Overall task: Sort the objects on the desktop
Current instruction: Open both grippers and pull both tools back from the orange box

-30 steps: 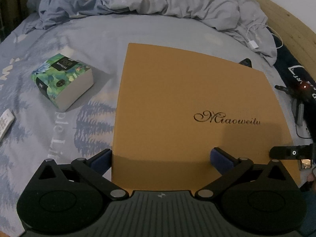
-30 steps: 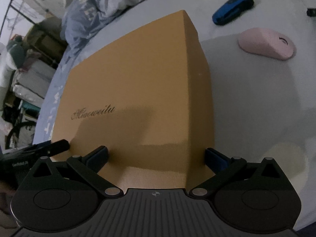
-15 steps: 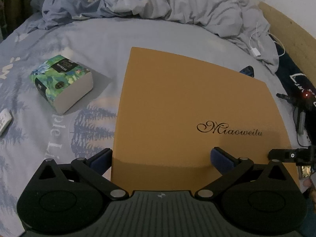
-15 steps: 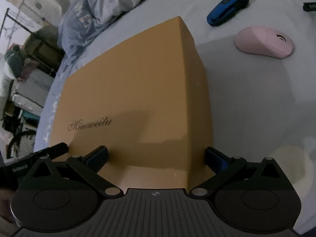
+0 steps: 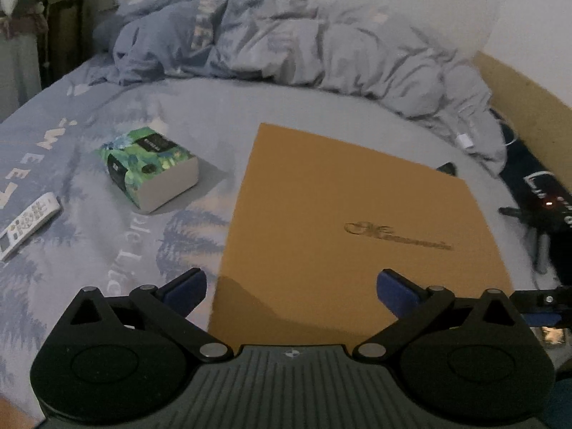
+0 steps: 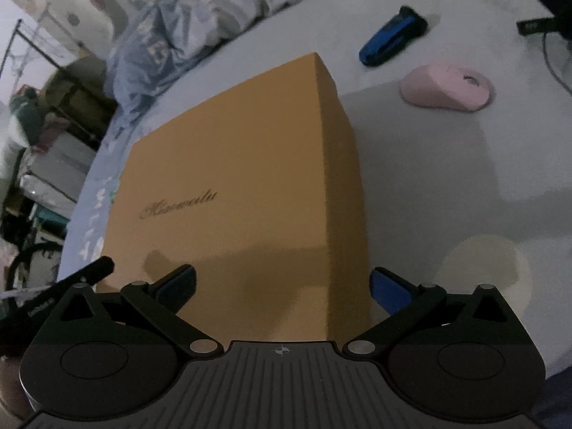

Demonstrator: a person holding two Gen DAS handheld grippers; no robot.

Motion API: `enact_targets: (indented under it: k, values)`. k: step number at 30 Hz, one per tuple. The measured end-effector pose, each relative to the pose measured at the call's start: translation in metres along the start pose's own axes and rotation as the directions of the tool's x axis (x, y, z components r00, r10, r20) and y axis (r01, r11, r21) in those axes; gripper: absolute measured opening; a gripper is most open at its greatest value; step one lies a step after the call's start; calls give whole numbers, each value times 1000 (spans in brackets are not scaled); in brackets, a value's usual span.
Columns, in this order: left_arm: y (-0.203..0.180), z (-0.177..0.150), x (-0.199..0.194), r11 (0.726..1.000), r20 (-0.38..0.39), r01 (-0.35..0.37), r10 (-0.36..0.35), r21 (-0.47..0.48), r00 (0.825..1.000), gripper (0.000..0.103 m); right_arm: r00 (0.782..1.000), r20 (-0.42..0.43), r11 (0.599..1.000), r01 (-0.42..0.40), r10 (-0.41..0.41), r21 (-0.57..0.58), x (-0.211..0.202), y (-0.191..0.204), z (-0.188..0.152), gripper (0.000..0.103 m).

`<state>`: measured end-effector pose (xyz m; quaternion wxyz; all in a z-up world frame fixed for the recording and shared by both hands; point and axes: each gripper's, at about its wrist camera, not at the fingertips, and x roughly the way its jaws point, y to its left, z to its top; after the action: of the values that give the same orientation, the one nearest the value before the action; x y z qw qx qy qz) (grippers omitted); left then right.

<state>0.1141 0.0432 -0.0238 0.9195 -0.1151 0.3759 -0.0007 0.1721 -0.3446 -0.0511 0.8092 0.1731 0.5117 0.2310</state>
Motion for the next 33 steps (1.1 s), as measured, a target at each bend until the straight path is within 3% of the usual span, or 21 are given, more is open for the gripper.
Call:
enact_targets:
  k: [12, 22, 26, 33]
  values:
    - [-51, -29, -51, 995, 97, 14, -23, 94, 995, 103, 997, 79, 993, 15, -6, -120, -58, 5, -35, 103]
    - [-66, -54, -75, 992, 140, -12, -5, 122, 990, 103, 989, 134, 977, -30, 59, -209, -91, 7, -69, 103]
    - [-67, -65, -80, 991, 140, -30, 11, 131, 990, 103, 987, 159, 948, 21, 31, -318, -97, 25, -81, 103]
    - [-86, -83, -93, 973, 152, -33, -2, 228, 988, 103, 979, 206, 930, 75, 1, -361, -102, 42, -97, 103]
